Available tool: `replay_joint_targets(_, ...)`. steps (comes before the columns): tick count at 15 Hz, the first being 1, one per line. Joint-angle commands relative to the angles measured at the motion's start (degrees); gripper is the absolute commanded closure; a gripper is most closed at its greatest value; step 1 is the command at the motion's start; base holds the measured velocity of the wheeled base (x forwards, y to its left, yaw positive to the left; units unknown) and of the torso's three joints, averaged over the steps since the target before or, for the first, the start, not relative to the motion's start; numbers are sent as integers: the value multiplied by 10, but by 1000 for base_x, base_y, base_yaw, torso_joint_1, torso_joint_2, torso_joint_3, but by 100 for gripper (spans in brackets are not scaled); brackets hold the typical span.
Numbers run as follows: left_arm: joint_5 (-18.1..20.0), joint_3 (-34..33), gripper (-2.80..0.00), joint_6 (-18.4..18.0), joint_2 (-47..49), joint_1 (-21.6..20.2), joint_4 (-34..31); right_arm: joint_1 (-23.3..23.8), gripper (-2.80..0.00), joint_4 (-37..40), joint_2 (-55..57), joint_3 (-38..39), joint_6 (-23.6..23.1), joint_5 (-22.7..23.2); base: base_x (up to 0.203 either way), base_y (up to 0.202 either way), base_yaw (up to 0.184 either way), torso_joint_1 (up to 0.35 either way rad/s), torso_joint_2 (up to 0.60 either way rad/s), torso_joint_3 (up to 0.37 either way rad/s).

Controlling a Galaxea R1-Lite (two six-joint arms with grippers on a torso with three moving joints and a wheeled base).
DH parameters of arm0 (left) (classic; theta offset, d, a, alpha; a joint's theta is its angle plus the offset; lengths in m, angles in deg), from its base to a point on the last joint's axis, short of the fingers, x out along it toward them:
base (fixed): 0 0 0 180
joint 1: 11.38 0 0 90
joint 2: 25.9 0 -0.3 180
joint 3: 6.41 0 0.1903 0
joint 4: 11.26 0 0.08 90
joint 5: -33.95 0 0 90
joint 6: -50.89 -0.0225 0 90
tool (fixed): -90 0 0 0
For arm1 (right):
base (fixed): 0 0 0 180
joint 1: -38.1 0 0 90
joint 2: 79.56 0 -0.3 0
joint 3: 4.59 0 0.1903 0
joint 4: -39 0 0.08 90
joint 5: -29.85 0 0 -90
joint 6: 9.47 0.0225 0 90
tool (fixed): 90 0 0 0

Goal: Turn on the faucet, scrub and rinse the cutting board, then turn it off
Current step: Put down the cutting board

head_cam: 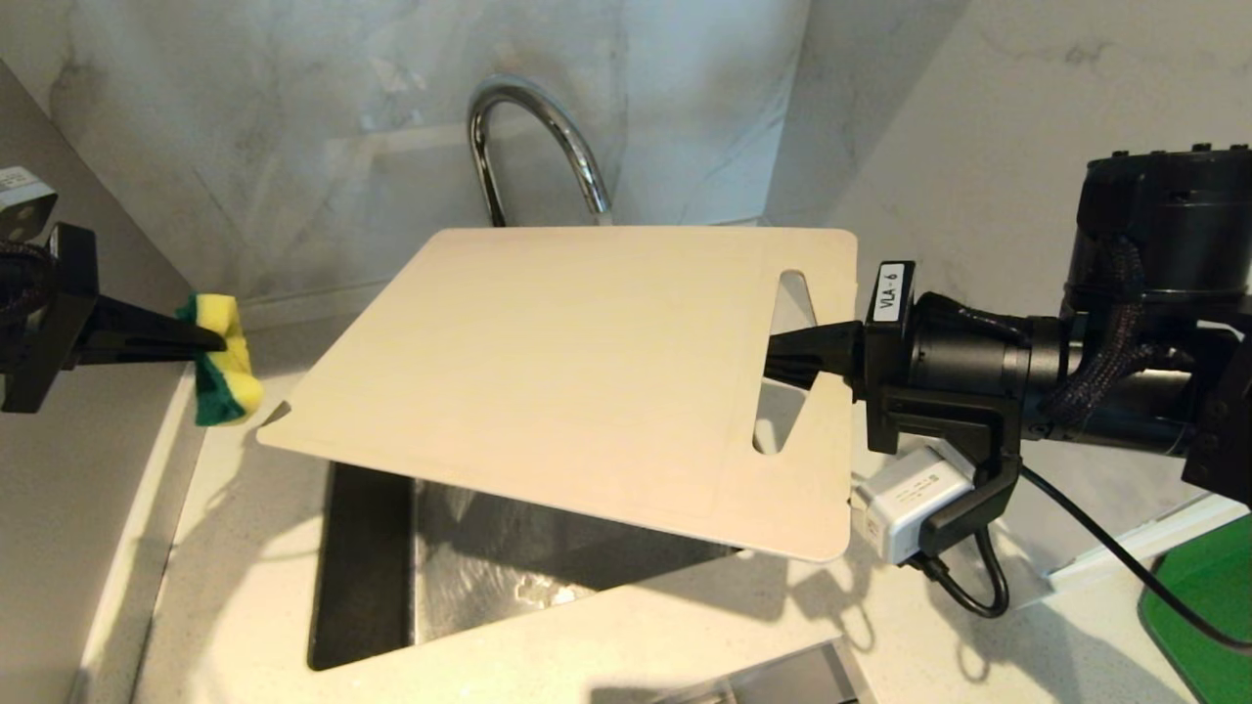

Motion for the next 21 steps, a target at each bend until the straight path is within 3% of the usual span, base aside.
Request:
replay_joint_targets(1, 2, 8, 0, 3, 1, -8, -1, 1, 0, -1, 3, 4, -8, 3, 0, 0, 0, 0, 0, 0)
replay_joint_targets(9, 5, 72, 0, 35, 2, -9, -18, 22, 0, 0, -55, 76, -5, 2, 0, 0, 0, 0, 0, 0)
replay_joint_targets(21, 6, 66, 0, 35, -4, 17, -49, 60, 0, -1, -181, 199, 36, -9, 0, 0, 0, 0, 0, 0)
